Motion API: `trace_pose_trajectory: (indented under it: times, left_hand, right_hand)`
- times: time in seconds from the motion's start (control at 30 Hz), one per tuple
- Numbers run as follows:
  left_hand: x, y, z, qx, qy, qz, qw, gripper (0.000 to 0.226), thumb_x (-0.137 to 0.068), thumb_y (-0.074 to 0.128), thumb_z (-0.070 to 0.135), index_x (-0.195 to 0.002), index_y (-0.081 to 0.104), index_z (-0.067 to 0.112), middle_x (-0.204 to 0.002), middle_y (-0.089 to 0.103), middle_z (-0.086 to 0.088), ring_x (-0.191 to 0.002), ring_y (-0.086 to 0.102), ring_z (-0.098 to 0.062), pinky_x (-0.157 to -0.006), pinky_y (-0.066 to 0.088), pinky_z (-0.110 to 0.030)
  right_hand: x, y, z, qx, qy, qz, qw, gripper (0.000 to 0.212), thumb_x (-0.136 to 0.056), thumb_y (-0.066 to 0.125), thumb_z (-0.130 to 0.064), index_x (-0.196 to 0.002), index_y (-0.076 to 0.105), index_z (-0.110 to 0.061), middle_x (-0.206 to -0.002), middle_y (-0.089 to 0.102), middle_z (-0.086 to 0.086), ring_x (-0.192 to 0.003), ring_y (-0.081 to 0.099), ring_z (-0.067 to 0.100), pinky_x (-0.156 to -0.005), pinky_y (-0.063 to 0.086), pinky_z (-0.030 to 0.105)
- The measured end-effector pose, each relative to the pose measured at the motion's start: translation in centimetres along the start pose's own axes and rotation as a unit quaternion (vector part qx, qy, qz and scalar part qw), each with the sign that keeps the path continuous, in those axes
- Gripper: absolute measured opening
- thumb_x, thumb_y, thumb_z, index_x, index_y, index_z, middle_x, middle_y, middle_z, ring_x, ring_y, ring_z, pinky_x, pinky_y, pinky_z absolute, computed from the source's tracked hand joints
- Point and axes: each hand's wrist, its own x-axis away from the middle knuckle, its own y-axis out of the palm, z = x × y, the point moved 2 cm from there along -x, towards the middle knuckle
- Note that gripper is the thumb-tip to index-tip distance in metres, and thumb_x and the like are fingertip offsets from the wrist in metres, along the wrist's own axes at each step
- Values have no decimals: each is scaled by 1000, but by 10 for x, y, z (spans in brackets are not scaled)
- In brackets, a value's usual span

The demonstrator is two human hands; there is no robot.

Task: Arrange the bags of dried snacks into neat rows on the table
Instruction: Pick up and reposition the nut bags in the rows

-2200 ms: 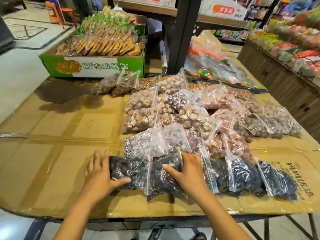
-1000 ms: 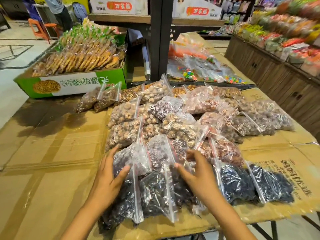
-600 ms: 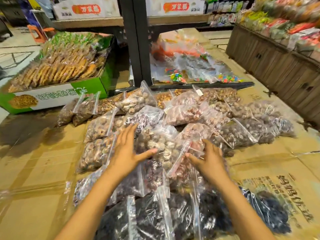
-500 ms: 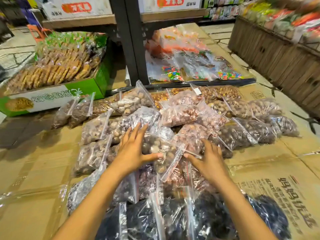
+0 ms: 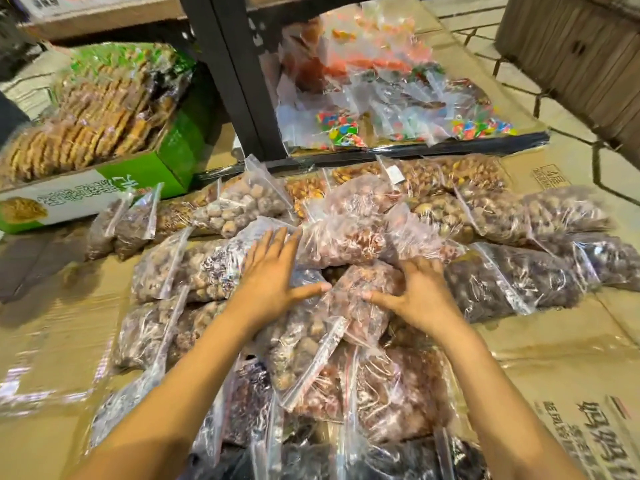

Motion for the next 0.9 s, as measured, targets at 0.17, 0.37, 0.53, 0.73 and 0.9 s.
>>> trace_pose_trajectory:
  times: [0.17,0.37,0.53,0.73,0.9]
  left_hand:
    - [-48,1,10,21,10,-14,1000,109,-66,36,82,-152,9,21,-160,9,-5,-147,2,-24,-118,4,-42]
    - [-98,-5,16,1,21,-91,996,118,-57,46,86,-148,23,15,-141,47,-15,-127,46,-33,-103,40,-43]
    - [-108,-10,21,-4,-9,-174,985,81,-40,58,92,-86,49,26,-97,50,-5,-90,53,-21,-85,49,-43]
    - [-78,-5,35,94,-4,-73,993,95,-47,72,77,-113,45,13,-101,57,-4,-87,55,-20,-75,52,-40]
    - [-52,-4,46,85,2,38,996,79,-50,73,73,-102,47,20,-87,58,1,-77,57,-16,-52,38,-24]
  right_hand:
    - [-2,0,0,59,-25,1,998,127,-45,38,-98,-137,40,-10,-139,43,10,-130,29,27,-108,33,44]
    - [12,10,-6,-42,6,19,999,111,-55,66,-78,-135,32,-8,-140,40,10,-134,33,25,-109,35,36]
    - [26,30,4,-213,101,61,970,102,-49,78,-63,-129,27,-24,-121,56,4,-107,55,23,-90,50,38]
    - [40,29,3,-285,109,129,944,100,-52,84,-48,-137,36,-29,-136,50,-3,-121,46,16,-104,40,41]
    - [70,15,9,-295,121,176,931,100,-52,84,-47,-139,36,-29,-137,48,-1,-123,41,16,-104,38,43]
